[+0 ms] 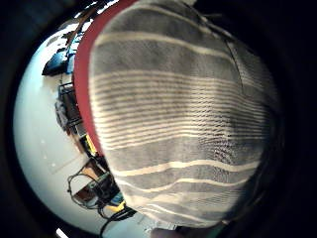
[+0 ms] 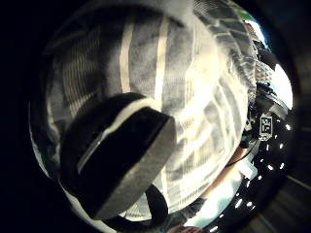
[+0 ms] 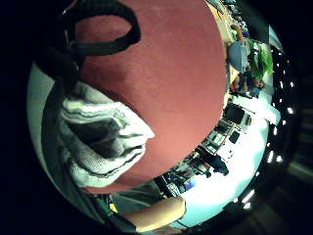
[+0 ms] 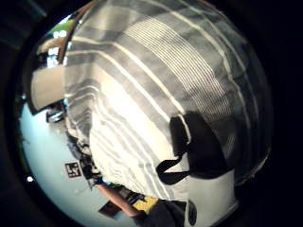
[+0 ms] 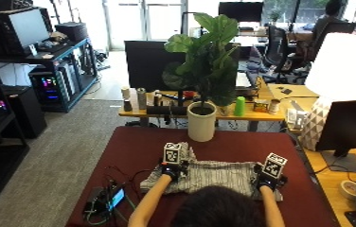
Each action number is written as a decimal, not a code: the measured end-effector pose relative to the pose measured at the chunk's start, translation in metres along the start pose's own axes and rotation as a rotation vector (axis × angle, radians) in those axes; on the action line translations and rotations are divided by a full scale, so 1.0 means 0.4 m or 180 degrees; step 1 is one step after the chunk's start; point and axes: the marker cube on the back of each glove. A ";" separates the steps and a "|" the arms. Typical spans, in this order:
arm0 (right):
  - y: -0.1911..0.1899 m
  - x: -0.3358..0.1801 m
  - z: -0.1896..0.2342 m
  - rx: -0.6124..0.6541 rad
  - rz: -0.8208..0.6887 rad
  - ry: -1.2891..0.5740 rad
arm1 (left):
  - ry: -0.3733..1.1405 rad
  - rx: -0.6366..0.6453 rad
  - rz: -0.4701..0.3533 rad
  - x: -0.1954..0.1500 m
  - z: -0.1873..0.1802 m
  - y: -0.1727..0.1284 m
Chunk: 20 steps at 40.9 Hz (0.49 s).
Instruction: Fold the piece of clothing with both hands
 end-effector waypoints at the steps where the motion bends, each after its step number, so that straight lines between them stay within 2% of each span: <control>1: -0.008 -0.001 -0.003 0.0117 0.0030 -0.0043 | 0.0038 -0.0011 0.0000 -0.002 -0.006 0.001; 6: -0.015 -0.015 -0.017 0.0434 -0.0039 -0.0191 | 0.0356 0.0101 0.0034 -0.018 -0.056 0.008; 11: -0.004 -0.041 -0.049 0.0395 -0.0263 -0.0248 | 0.0419 0.0228 -0.0018 -0.060 -0.106 0.034; 13: -0.036 -0.050 -0.058 0.0374 -0.0247 -0.0232 | 0.0399 0.0315 -0.0071 -0.080 -0.122 0.040; 17: -0.168 -0.085 -0.068 0.0500 -0.0265 -0.0233 | 0.0422 0.0410 -0.0199 -0.118 -0.150 0.056; 20: -0.172 -0.116 -0.113 0.0502 -0.0310 -0.0280 | 0.0460 0.0559 -0.0245 -0.145 -0.175 0.065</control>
